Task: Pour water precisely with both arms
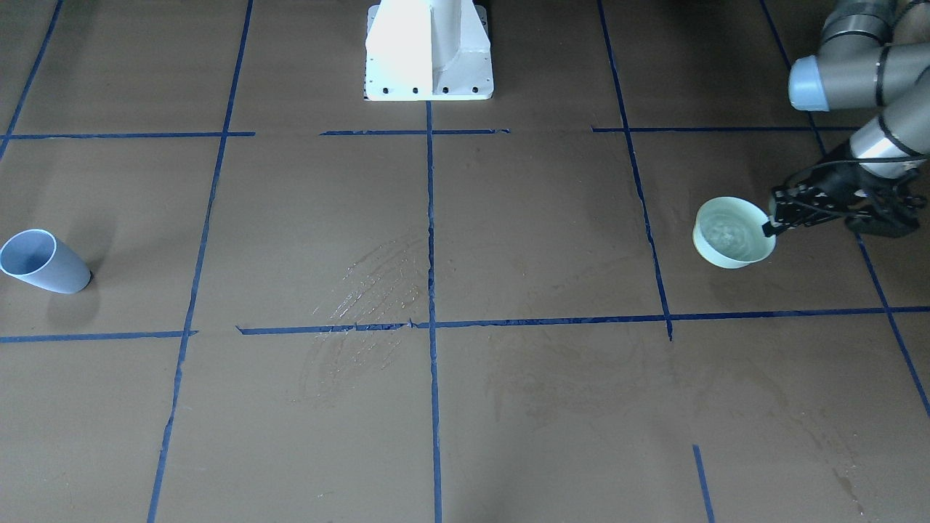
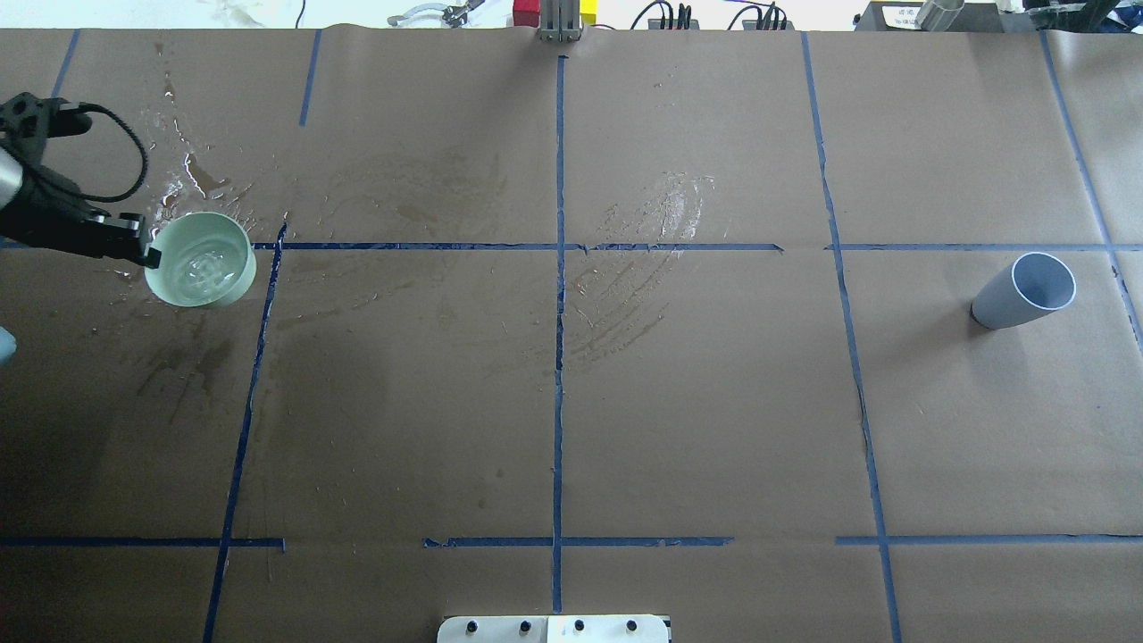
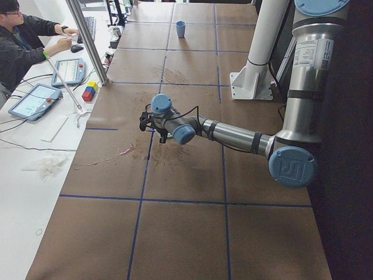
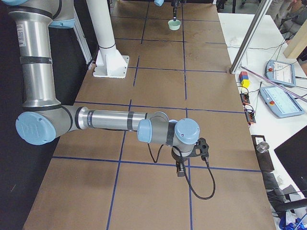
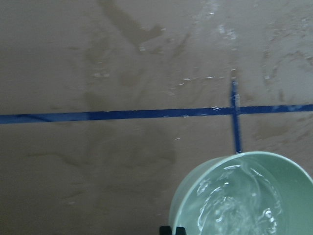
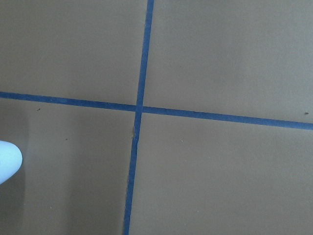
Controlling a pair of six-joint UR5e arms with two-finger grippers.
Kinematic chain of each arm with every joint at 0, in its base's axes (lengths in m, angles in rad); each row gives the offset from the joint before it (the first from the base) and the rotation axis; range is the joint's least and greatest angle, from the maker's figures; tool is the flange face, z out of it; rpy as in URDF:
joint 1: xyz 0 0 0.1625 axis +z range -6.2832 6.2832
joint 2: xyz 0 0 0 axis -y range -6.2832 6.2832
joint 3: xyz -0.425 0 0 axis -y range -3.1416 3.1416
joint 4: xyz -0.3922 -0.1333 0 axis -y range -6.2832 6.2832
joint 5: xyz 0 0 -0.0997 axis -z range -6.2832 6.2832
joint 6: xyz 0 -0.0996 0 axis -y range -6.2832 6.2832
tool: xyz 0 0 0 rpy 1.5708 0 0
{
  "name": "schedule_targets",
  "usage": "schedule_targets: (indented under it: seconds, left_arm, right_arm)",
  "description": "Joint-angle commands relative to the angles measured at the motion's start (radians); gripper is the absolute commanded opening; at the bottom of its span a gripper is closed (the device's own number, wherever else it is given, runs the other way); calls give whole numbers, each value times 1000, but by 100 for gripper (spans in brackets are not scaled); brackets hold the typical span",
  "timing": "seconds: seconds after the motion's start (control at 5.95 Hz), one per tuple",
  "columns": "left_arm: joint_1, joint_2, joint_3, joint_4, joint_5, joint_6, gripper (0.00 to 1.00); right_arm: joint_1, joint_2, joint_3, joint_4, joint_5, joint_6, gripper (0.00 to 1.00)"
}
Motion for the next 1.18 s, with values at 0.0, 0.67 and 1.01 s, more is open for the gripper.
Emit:
schedule_targets:
  seconds: [0.0, 0.67, 1.01]
  left_arm:
    - [-36, 19, 125, -112, -41, 45, 0]
    - [-29, 7, 167, -115, -41, -12, 0]
    - [-23, 9, 174, -117, -36, -8, 0]
  right_arm:
    - [0, 0, 1, 0, 0, -1, 100]
    - [0, -11, 1, 0, -2, -3, 100]
    - [-1, -11, 1, 0, -3, -3, 100]
